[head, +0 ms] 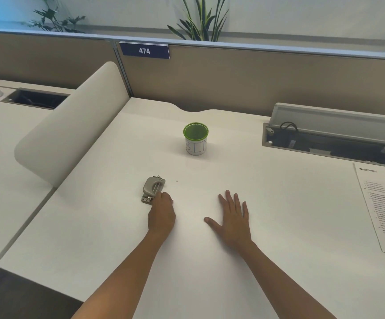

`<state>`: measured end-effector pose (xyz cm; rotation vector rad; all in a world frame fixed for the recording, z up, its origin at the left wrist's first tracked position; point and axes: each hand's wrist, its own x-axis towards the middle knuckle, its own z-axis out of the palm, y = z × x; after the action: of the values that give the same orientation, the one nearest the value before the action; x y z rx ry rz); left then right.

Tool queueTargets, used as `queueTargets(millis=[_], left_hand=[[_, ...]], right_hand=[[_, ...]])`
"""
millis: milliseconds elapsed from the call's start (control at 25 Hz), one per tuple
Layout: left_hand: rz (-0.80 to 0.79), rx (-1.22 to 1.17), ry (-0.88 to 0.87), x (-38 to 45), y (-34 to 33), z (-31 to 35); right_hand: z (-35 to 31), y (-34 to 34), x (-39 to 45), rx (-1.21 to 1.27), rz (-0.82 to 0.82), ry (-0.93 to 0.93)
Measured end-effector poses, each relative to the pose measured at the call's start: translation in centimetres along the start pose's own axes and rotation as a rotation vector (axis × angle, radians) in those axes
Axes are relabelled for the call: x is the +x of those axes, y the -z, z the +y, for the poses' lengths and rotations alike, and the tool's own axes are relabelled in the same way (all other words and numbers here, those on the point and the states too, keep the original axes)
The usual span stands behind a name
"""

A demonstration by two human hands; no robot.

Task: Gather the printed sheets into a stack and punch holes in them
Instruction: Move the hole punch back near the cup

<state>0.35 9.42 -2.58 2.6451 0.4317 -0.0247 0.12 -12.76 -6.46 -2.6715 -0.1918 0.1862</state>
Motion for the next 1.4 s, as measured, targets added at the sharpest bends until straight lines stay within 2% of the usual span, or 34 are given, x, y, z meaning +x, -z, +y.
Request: queueTargets(millis=[80, 200, 320, 440, 600, 800, 960, 1200, 1280, 1400], left_hand=[[-0.04, -0.003, -0.012, 0.0, -0.2, 0.0], [-0.061, -0.253, 0.078, 0.8, 0.8, 0.4], [-0.071, -0.508, 0.199, 1.1, 2.0, 0.6], [0.008, -0.739, 0.325, 1.3, 3.6, 0.5], [0.091, -0.906, 0.298, 1.7, 5.5, 0.0], [0.165, -0.939, 0.335, 2.6, 6.8, -0.5], [0.154, -0.938, 0.337, 3.2, 6.6, -0.2], [0.113, -0.926, 0.296, 4.8, 5.8, 2.5], [0.134, -0.866, 0.22, 5.8, 5.8, 4.3], [0.15, -0.774, 0.082, 9.1, 6.6, 7.3]], right_hand=[[-0.2, 0.4, 0.4, 0.05, -0.003, -0.006], [-0.9, 1.3, 2.2, 0.245, 0.045, 0.037], [-3.0, 2.0, 5.0, 0.401, -0.041, 0.078], [-5.9, 2.2, 7.9, 0.414, -0.178, 0.109], [-8.9, 1.8, 10.7, 0.367, -0.208, 0.128], [-11.5, 1.0, 12.6, 0.343, -0.147, 0.058], [-12.2, 0.5, 12.7, 0.255, -0.08, 0.05], [-12.6, 0.1, 12.6, -0.063, -0.186, 0.18], [-12.0, 0.4, 12.1, 0.01, -0.207, 0.193], [-9.9, 1.5, 11.0, 0.409, -0.192, 0.075]])
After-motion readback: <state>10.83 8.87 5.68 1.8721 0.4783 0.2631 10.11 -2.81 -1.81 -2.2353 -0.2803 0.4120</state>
